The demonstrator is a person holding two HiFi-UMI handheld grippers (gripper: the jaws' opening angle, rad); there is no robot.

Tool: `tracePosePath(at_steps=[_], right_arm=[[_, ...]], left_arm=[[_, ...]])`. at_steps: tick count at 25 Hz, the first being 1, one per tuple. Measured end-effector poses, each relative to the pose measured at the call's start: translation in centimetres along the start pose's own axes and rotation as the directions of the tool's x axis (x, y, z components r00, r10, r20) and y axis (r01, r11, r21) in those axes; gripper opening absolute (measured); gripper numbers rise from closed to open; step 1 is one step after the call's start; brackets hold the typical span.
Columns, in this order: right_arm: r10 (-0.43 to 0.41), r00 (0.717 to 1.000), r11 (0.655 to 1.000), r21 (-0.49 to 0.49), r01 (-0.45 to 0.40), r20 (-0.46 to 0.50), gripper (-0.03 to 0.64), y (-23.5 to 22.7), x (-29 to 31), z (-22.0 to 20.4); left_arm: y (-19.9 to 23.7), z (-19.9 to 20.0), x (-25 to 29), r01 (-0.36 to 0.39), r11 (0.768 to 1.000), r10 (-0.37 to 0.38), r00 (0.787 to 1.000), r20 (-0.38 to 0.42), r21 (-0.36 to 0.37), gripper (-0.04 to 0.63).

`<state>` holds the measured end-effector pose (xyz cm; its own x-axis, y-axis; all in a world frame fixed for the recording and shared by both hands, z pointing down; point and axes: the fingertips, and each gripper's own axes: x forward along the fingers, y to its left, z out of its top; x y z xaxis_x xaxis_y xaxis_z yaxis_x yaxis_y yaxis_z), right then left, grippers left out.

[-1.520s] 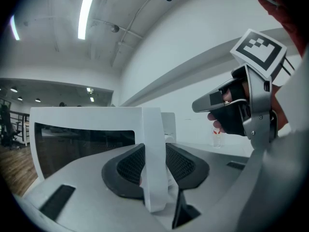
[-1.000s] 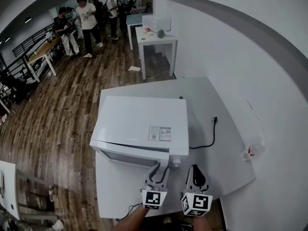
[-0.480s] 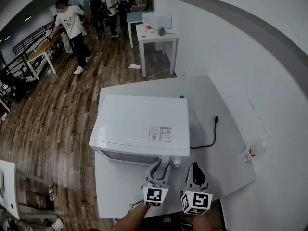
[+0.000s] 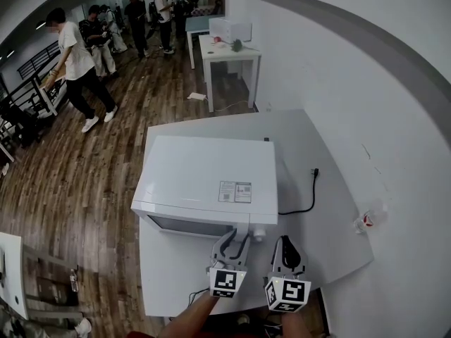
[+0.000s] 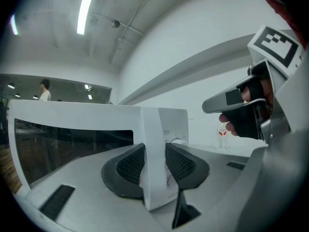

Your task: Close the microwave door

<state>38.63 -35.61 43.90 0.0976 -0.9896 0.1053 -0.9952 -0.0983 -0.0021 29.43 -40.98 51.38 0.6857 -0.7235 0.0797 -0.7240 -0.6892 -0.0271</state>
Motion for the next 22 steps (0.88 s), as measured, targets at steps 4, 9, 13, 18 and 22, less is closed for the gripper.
tracePosePath(at_steps=[4,9,13,18,22], right_arm=[[0.008,1.000,1.000,0.000,-0.008,0.005,0.043,0.4,-0.2,0.3],[0.032,0.999,0.999,0.005,-0.032,0.018,0.043,1.6,-0.7,0.9],[0.079,0.996,0.997,0.005,-0.079,0.047,0.043,3.4,-1.0,2.2],[0.157,0.983,0.988,-0.010,-0.157,0.091,0.043,6.2,-1.4,4.2],[0.212,0.970,0.977,-0.024,-0.211,0.120,0.043,8.1,-2.2,5.5]], left_arm=[[0.3,0.5,-0.9,-0.003,1.000,0.003,1.000,0.011,0.008,0.149],[1.5,2.5,-3.3,-0.039,0.999,0.039,0.998,0.041,-0.001,0.149],[3.3,4.6,-6.1,-0.101,0.995,0.101,0.993,0.064,0.001,0.149],[5.6,6.8,-9.6,-0.197,0.980,0.196,0.977,0.081,-0.005,0.149],[6.4,7.9,-12.2,-0.260,0.965,0.257,0.962,0.088,0.022,0.147]])
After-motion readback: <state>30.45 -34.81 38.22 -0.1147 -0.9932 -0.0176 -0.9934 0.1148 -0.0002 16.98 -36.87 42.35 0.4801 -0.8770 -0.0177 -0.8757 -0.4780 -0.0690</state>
